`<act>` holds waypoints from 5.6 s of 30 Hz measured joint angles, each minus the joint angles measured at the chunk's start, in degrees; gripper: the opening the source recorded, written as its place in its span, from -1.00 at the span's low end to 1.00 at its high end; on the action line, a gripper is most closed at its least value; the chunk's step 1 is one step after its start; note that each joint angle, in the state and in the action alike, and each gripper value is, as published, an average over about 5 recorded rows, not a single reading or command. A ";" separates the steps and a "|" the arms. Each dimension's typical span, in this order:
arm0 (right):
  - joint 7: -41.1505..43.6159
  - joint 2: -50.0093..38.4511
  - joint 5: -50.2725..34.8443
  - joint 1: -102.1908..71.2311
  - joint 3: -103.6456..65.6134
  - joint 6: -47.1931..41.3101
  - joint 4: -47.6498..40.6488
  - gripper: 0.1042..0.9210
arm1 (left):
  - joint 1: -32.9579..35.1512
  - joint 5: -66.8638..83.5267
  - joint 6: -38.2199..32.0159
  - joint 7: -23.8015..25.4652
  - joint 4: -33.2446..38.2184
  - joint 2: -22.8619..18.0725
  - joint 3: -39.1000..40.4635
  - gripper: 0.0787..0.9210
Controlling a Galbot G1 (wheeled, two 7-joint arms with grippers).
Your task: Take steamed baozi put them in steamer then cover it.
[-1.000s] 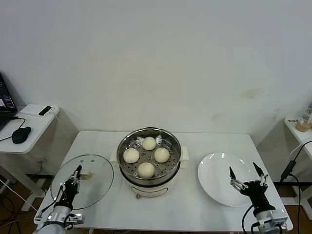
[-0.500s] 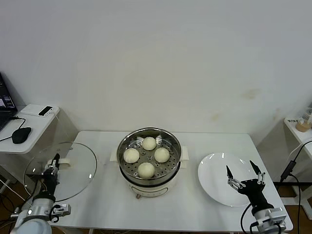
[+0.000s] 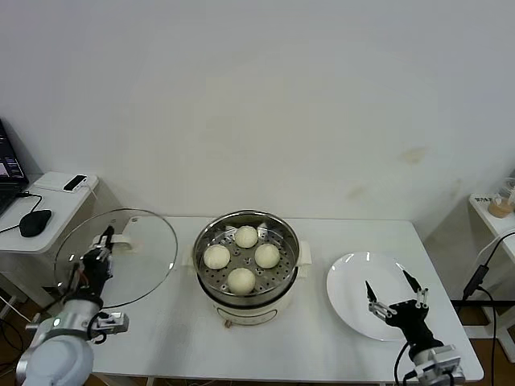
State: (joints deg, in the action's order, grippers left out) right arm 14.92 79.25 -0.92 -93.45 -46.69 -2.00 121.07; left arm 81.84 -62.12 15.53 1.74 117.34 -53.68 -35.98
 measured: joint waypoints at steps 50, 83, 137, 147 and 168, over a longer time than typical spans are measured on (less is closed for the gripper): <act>1.91 4.30 14.36 3.20 6.55 0.27 -3.64 0.76 | -24.44 -17.29 13.38 12.56 -9.41 -23.45 35.14 -0.87; 2.30 3.92 14.98 3.21 7.03 0.35 -3.83 0.76 | -22.62 -24.46 11.58 12.71 -12.37 -28.45 35.21 -0.87; 0.36 0.37 8.01 -1.22 6.62 2.75 -4.48 0.76 | 13.52 52.85 -14.66 -10.05 7.26 -24.26 6.92 0.77; -1.07 0.99 5.08 -0.91 7.42 3.42 -5.46 0.76 | 17.97 65.20 -17.39 -10.64 5.46 -24.36 1.81 0.77; -1.48 1.68 3.84 -0.43 8.36 3.58 -6.14 0.76 | 20.29 69.74 -17.05 -9.88 4.18 -24.41 0.44 0.77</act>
